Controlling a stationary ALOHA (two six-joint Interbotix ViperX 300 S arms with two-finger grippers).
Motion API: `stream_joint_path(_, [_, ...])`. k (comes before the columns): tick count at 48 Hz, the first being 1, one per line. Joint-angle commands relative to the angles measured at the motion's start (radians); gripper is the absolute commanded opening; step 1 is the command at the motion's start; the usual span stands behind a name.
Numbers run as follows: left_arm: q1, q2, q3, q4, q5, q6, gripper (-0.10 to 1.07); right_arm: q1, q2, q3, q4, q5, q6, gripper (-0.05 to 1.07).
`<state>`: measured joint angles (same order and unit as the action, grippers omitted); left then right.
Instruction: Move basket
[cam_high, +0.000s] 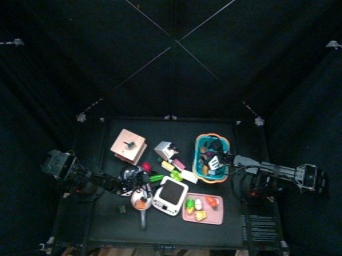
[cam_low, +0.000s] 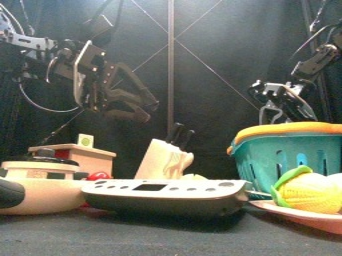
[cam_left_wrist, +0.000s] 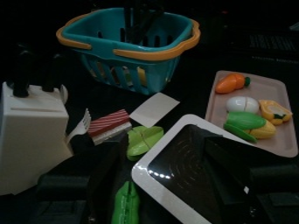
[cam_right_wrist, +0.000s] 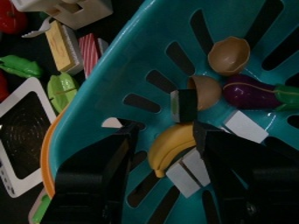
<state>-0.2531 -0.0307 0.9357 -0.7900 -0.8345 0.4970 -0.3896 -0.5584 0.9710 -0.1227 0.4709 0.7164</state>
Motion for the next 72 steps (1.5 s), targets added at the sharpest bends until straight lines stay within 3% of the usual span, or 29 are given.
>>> stream_joint_path(1, [0.002,-0.008,-0.009,0.0,-0.006,0.0,0.93,0.021,-0.038,-0.051,-0.002,0.043,0.002,0.87])
stream_joint_path(15, [0.002,-0.017,0.008,0.0,-0.006,0.003,0.93,0.037,-0.144,-0.114,0.034,0.331,0.038,0.87])
stream_joint_path(27, [0.002,-0.015,0.02,0.0,-0.006,0.002,0.93,0.025,-0.201,-0.175,-0.021,0.537,0.127,0.87])
stream_joint_path(37, [0.002,-0.011,0.021,0.0,-0.006,0.002,0.93,-0.003,-0.198,-0.133,-0.075,0.657,0.204,0.87])
stream_joint_path(50, [0.002,-0.014,0.023,0.002,-0.006,0.003,0.93,-0.074,-0.181,-0.041,-0.091,0.644,0.204,0.87])
stream_joint_path(65, [0.002,-0.018,0.026,0.0,-0.006,0.002,0.93,-0.138,-0.176,0.048,-0.084,0.416,0.198,0.87])
stream_joint_path(72, [0.002,-0.021,0.026,0.0,-0.008,0.002,0.93,-0.16,-0.164,0.057,-0.084,0.379,0.198,0.82])
